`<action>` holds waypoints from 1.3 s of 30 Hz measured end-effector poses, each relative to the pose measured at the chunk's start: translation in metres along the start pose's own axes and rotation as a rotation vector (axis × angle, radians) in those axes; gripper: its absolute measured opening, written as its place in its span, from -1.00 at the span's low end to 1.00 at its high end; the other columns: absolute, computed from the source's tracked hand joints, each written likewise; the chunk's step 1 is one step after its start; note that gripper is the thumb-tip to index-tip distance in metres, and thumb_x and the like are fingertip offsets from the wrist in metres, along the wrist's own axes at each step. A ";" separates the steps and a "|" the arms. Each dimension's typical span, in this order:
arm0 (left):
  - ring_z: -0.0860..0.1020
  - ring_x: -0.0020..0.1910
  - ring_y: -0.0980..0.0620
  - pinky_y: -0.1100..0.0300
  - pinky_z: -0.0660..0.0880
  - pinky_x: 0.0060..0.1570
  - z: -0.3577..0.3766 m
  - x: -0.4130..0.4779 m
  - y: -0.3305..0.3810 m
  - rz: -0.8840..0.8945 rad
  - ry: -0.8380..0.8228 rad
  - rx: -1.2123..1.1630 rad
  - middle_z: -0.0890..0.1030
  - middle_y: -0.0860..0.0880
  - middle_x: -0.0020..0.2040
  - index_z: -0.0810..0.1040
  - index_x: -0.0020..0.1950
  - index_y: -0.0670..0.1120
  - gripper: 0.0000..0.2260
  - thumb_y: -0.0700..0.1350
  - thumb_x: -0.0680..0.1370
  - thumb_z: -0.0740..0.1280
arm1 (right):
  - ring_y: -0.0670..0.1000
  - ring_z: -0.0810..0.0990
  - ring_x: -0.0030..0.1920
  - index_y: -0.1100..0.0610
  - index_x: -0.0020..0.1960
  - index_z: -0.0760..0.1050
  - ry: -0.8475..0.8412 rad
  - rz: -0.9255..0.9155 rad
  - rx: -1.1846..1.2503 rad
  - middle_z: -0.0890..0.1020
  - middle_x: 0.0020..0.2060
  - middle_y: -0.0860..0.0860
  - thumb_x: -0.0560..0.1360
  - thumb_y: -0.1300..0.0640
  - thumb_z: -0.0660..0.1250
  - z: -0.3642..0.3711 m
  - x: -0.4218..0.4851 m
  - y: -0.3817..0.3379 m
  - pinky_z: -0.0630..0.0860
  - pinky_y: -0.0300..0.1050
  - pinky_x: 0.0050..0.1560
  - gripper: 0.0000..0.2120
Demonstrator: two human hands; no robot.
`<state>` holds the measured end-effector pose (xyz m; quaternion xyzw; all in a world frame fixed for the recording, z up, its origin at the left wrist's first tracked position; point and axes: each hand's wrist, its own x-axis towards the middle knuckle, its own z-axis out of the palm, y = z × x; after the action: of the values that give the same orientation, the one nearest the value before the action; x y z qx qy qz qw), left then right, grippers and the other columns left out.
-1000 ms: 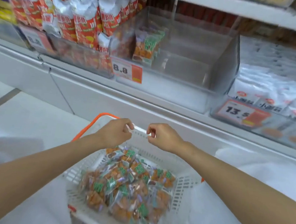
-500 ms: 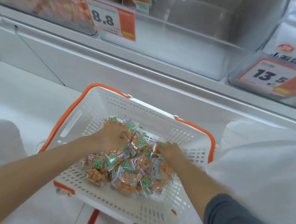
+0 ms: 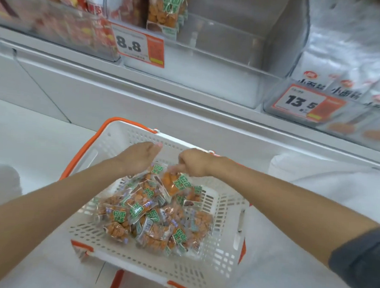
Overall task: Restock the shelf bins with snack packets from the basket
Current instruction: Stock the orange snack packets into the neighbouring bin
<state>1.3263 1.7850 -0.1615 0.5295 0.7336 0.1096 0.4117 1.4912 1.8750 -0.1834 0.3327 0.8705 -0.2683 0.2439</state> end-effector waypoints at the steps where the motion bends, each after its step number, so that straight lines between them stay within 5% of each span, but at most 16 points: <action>1: 0.55 0.05 -0.13 0.03 0.46 0.11 -0.004 -0.004 0.005 -0.013 0.022 -0.097 0.57 -0.20 0.10 0.48 0.09 -0.14 -0.51 0.20 0.64 -0.05 | 0.12 0.60 -0.30 0.30 -0.10 0.53 0.053 -0.013 0.036 0.63 -0.30 0.12 0.55 -0.30 0.14 -0.016 -0.011 -0.004 0.42 -0.10 -0.32 -0.38; 5: 0.65 -0.09 0.03 0.13 0.60 -0.10 -0.017 -0.020 0.028 0.006 0.001 -0.524 0.61 -0.01 0.01 0.55 0.16 -0.08 -0.51 0.24 0.62 0.03 | 0.05 0.63 -0.43 0.21 -0.24 0.43 0.334 -0.048 0.262 0.63 -0.38 0.15 0.53 -0.27 0.23 -0.064 -0.053 -0.007 0.50 -0.06 -0.35 -0.48; 9: 0.61 -0.29 0.02 0.13 0.64 -0.25 -0.025 -0.018 0.037 0.197 0.201 -0.566 0.59 -0.22 -0.17 0.56 -0.01 -0.28 -0.60 0.05 0.63 0.17 | -0.05 0.51 -0.56 0.10 -0.31 0.35 0.558 -0.065 0.484 0.52 -0.55 -0.05 0.55 -0.22 0.26 -0.079 -0.061 -0.022 0.40 -0.11 -0.43 -0.55; 11: 0.58 -0.39 0.10 0.22 0.57 -0.38 -0.031 -0.016 0.037 0.200 0.285 -0.659 0.55 -0.17 -0.29 0.55 -0.14 -0.27 -0.62 0.02 0.63 0.19 | -0.11 0.43 -0.60 0.15 -0.31 0.36 0.643 -0.073 0.577 0.48 -0.61 -0.10 0.56 -0.19 0.26 -0.084 -0.054 -0.031 0.37 -0.14 -0.49 -0.55; 16: 0.63 -0.31 -0.12 -0.01 0.65 -0.22 -0.042 -0.005 0.040 0.182 0.465 -0.697 0.63 -0.28 -0.23 0.60 -0.11 -0.30 -0.56 0.08 0.61 0.22 | 0.01 0.55 -0.47 0.21 -0.16 0.51 0.603 -0.077 0.775 0.57 -0.42 0.01 0.59 -0.21 0.16 -0.105 -0.052 -0.035 0.52 -0.10 -0.41 -0.52; 19: 0.60 -0.37 0.03 0.05 0.65 -0.23 -0.048 -0.002 0.043 0.161 0.553 -0.783 0.60 -0.17 -0.29 0.61 -0.09 -0.28 -0.59 0.05 0.63 0.20 | 0.00 0.66 -0.22 0.19 0.12 0.51 0.449 -0.106 0.934 0.67 -0.11 0.07 0.55 -0.10 0.32 -0.122 -0.056 -0.034 0.64 -0.02 -0.13 -0.64; 22: 0.62 -0.37 0.10 0.16 0.62 -0.30 -0.056 -0.002 0.050 0.193 0.572 -0.847 0.61 -0.09 -0.28 0.61 -0.02 -0.26 -0.62 0.03 0.65 0.17 | 0.05 0.65 -0.20 0.19 0.13 0.49 0.479 -0.139 0.989 0.66 -0.03 0.21 0.44 0.13 0.49 -0.133 -0.057 -0.036 0.63 -0.02 -0.09 -0.67; 30: 0.51 -0.01 0.20 0.41 0.42 -0.02 -0.138 -0.007 0.080 0.627 0.954 -0.137 0.57 0.13 0.05 0.59 0.23 -0.04 -0.77 -0.12 0.62 0.24 | -0.14 0.58 -0.36 0.12 -0.07 0.56 0.975 -0.373 0.898 0.65 -0.24 -0.02 0.40 0.25 0.53 -0.181 -0.070 -0.059 0.56 -0.24 -0.34 -0.82; 35: 0.54 0.09 0.21 0.47 0.42 0.03 -0.198 0.022 0.114 0.561 0.784 -0.064 0.59 0.10 0.14 0.51 0.31 -0.01 -0.73 -0.15 0.62 0.25 | -0.07 0.66 -0.17 0.06 0.01 0.59 1.106 -0.299 0.719 0.68 -0.13 -0.08 0.42 0.07 0.50 -0.239 -0.035 -0.047 0.63 0.04 -0.06 -0.80; 39: 0.55 0.03 -0.02 0.24 0.48 -0.09 -0.219 0.062 0.112 0.311 0.551 -0.029 0.57 -0.03 0.09 0.53 0.30 -0.11 -0.68 -0.28 0.60 0.17 | -0.12 0.53 0.03 0.16 0.25 0.55 1.004 -0.120 0.544 0.62 0.07 -0.03 0.45 0.07 0.49 -0.256 0.009 -0.038 0.45 -0.24 0.04 -0.59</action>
<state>1.2397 1.9455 0.0147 0.5798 0.7261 0.3209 0.1834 1.3948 2.0160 0.0117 0.4200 0.7967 -0.3052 -0.3094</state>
